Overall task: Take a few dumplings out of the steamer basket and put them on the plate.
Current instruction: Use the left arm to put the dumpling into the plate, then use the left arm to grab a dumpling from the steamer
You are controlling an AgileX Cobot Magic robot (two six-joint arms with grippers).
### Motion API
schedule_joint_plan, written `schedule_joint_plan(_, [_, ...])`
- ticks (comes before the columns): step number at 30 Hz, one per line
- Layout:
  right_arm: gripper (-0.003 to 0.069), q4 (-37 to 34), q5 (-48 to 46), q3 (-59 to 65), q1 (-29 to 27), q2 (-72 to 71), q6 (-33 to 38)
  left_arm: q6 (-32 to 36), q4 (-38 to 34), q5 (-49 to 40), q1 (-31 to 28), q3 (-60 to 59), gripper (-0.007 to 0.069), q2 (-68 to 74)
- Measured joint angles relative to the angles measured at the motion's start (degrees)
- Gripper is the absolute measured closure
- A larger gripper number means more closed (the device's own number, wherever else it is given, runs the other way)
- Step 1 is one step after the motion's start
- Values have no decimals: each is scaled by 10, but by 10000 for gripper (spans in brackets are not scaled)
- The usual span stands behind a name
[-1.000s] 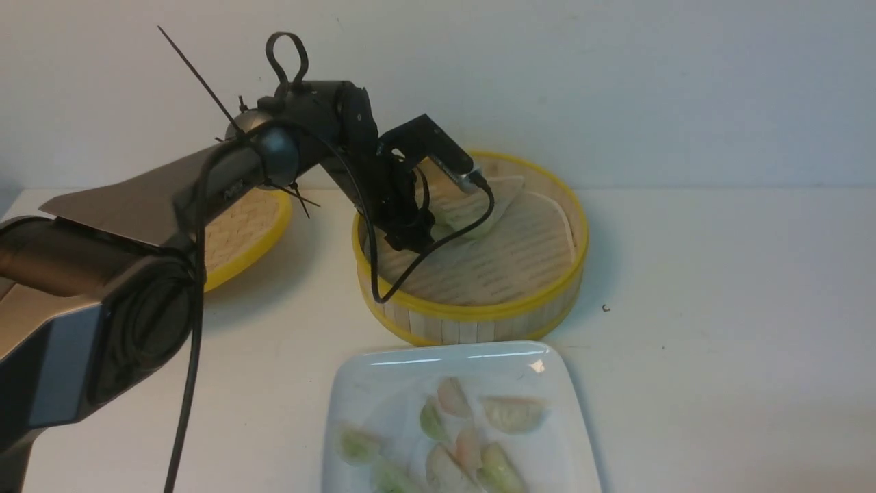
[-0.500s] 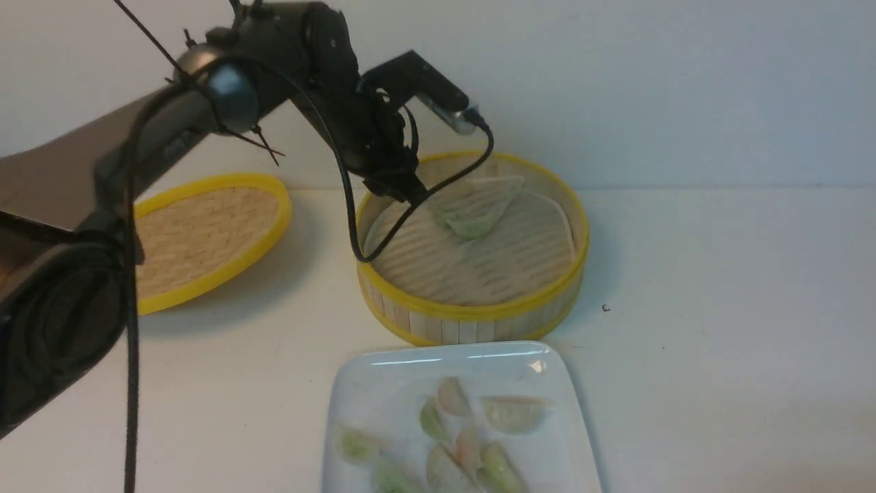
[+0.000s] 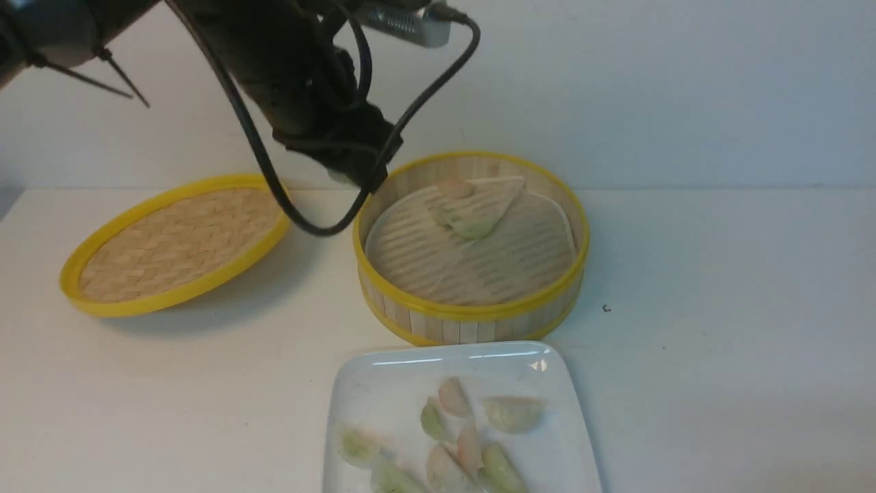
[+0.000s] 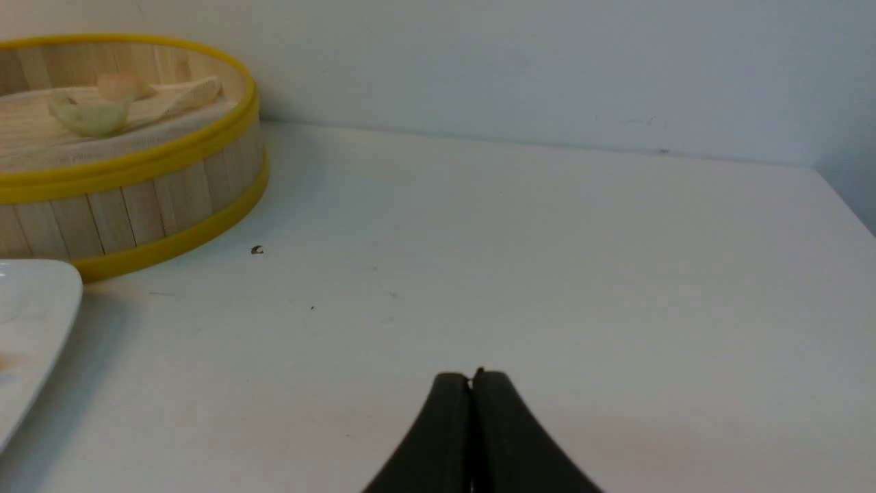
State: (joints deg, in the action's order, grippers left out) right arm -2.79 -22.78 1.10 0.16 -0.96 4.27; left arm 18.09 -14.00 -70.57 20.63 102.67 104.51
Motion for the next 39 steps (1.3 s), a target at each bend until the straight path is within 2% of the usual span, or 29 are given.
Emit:
schedule_joint_plan(7, [673,0,0,0,0,0,0,-2,-8,3,67,-203,403,-25])
schedule_joint_plan(15, [673,0,0,0,0,0,0,-6,11,102,93,-255,398,37])
schedule_joint_plan(18, [673,0,0,0,0,0,0,-6,16,125,93,-255,312,49])
schedule_joint_plan(23, [673,0,0,0,0,0,0,-6,16,123,93,-227,108,49])
schedule_joint_plan(26, [673,0,0,0,0,0,0,-7,23,121,93,-179,43,49])
schedule_joint_plan(30, [673,0,0,0,0,0,-1,-15,64,150,93,-103,46,49])
schedule_joint_plan(33, [673,0,0,0,0,0,-9,-17,97,205,93,-59,64,59])
schedule_joint_plan(39, [673,0,0,0,0,0,-10,-30,114,293,93,17,72,140])
